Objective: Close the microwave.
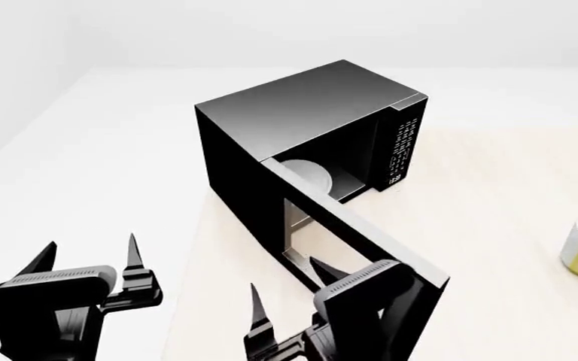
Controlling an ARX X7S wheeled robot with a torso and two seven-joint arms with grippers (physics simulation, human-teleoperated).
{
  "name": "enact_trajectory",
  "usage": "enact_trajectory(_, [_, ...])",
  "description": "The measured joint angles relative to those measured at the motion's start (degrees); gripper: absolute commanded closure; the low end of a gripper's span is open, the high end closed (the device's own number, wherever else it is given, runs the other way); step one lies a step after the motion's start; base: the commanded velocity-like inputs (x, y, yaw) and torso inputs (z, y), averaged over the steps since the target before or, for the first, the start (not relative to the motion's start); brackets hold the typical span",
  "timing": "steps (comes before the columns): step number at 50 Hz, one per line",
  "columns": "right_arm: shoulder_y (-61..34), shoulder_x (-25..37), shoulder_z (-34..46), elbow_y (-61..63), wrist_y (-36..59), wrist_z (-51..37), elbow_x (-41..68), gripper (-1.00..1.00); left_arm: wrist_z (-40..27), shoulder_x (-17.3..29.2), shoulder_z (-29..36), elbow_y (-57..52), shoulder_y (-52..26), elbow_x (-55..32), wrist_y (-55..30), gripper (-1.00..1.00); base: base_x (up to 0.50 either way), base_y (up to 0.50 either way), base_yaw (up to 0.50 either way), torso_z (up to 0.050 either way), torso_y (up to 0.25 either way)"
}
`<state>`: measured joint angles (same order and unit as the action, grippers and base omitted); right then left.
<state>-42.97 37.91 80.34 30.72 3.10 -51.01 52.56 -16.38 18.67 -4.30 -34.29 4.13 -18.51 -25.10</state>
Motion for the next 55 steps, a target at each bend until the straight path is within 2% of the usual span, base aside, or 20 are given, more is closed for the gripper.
enact_trajectory(19, [-0.8,-0.21,-1.71,-3.69,-0.56,1.08,2.1,-1.0,-0.35,0.41,-0.04,-0.76,0.21,-0.53,-0.24,-1.0,0.0,0.0,0.0,0.0,0.0])
enact_trajectory(55, [0.39,-4.55,-3.04,-17.94,-1.42,5.04,4.41,-1.0,-0.69,0.82,0.4,-0.33,0.46,-0.74,0.95,-1.0,0.0,0.0,0.0,0.0,0.0])
